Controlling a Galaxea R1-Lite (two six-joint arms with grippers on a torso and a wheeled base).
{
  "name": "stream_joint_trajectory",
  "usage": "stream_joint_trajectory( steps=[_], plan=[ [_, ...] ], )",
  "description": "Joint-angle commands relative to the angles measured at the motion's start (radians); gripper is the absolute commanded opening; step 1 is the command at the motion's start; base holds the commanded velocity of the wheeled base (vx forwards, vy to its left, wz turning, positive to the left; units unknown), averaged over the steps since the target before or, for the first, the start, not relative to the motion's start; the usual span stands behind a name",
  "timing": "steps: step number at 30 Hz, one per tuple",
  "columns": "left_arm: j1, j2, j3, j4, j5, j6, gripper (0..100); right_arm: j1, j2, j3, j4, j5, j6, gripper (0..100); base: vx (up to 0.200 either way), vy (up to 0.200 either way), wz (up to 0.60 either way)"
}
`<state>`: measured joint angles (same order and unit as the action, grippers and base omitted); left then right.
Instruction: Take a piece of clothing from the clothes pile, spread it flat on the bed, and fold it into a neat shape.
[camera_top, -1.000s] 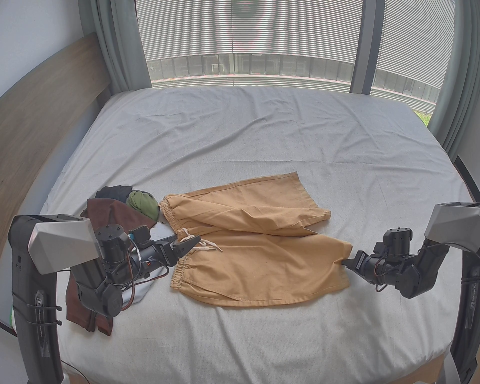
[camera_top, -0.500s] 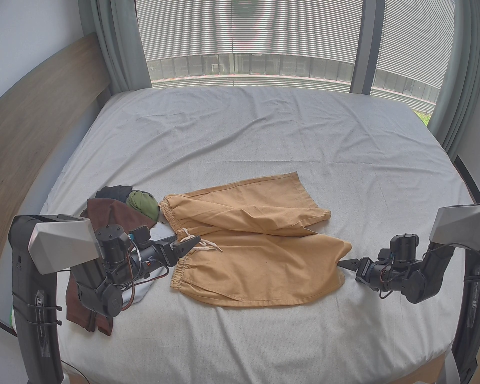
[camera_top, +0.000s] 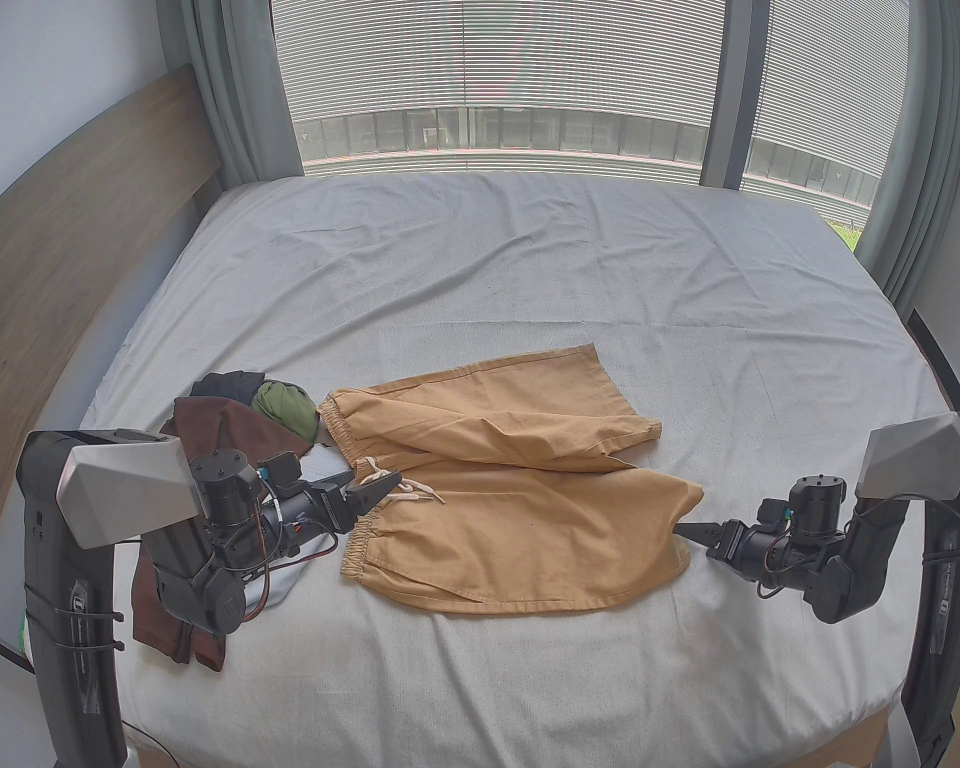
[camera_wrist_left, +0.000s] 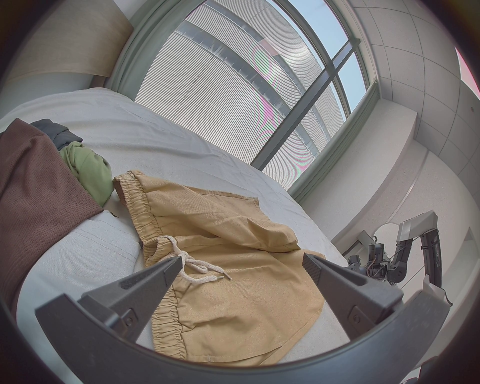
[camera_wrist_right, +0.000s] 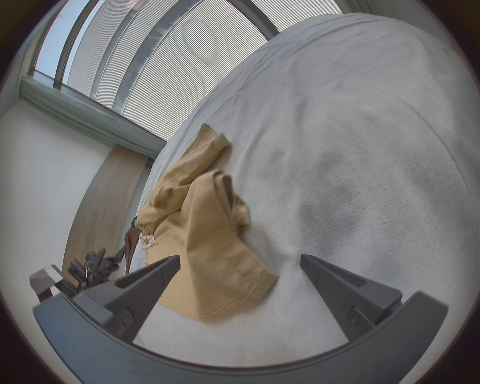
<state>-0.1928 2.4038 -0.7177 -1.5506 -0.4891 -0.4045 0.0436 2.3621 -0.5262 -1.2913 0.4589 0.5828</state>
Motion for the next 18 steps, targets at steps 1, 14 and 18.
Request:
stream_joint_trajectory(
  steps=[1, 14, 18],
  plan=[
    [0.001, 0.0, 0.0, 0.0, 0.0, -0.001, 100, 0.033, 0.031, -0.018, 0.009, 0.0, -0.021, 100, 0.0, 0.0, 0.0],
    [0.001, -0.005, 0.0, 0.0, 0.0, -0.001, 100, 0.079, 0.023, -0.112, 0.153, 0.0, -0.023, 100, 0.0, 0.0, 0.0],
    [0.001, -0.005, 0.0, 0.0, 0.0, -0.001, 100, 0.082, 0.008, -0.072, 0.144, 0.0, -0.024, 100, 0.0, 0.0, 0.0]
  ],
)
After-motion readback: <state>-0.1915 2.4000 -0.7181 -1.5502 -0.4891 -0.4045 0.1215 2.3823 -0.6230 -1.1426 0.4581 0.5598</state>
